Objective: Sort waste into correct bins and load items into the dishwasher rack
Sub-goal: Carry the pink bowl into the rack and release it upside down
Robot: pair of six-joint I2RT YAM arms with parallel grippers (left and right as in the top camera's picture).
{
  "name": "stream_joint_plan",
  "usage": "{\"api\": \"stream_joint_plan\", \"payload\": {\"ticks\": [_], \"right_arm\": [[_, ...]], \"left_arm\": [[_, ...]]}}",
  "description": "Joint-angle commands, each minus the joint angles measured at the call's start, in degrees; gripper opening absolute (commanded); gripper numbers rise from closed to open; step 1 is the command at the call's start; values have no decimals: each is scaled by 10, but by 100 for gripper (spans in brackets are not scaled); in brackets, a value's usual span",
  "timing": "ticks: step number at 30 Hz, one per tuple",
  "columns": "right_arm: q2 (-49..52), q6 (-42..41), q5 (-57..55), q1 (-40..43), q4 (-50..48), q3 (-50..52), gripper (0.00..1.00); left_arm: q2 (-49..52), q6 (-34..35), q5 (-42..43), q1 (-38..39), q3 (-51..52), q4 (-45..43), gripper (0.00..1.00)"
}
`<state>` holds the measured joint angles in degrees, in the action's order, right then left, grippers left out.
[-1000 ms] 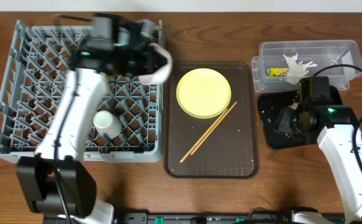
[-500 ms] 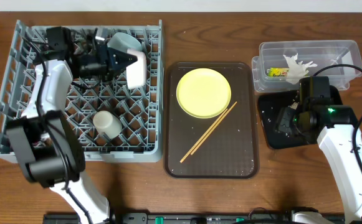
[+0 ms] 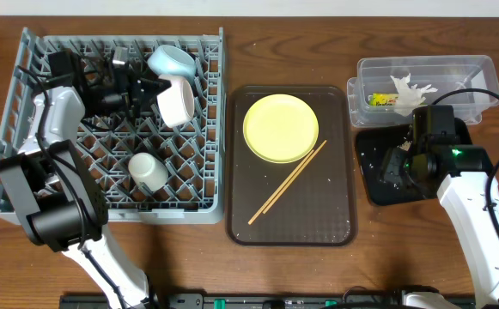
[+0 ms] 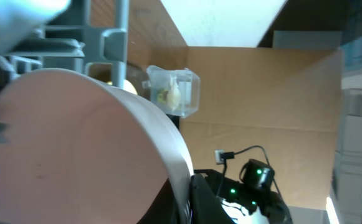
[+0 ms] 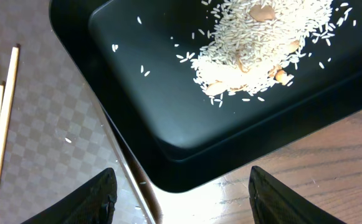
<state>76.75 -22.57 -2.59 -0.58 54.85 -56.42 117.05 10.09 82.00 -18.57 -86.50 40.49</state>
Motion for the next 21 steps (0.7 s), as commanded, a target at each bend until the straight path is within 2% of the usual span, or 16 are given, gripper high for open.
{"api": "stream_joint_plan", "payload": {"ticks": [1, 2, 8, 11, 12, 14, 17, 21], "right_arm": [[-8, 3, -6, 2, 0, -10, 66], [-8, 3, -6, 2, 0, -10, 66], [-8, 4, -6, 2, 0, -10, 66], [-8, 4, -6, 2, 0, -10, 66], [-8, 4, -6, 2, 0, -10, 66], [-8, 4, -6, 2, 0, -10, 66], [-8, 4, -6, 2, 0, -10, 66], [-8, 8, -6, 2, 0, -10, 66]], "left_arm": [[22, -6, -69, -10, 10, 6, 17], [22, -6, -80, -12, 10, 7, 23], [22, -6, -153, -20, 10, 28, 39], [22, -6, -178, -21, 10, 37, 57], [21, -6, -180, -21, 10, 40, 68], [18, -6, -191, -21, 10, 45, 78], [2, -6, -242, -23, 10, 54, 81], [-47, -7, -356, -23, 10, 60, 83]]}}
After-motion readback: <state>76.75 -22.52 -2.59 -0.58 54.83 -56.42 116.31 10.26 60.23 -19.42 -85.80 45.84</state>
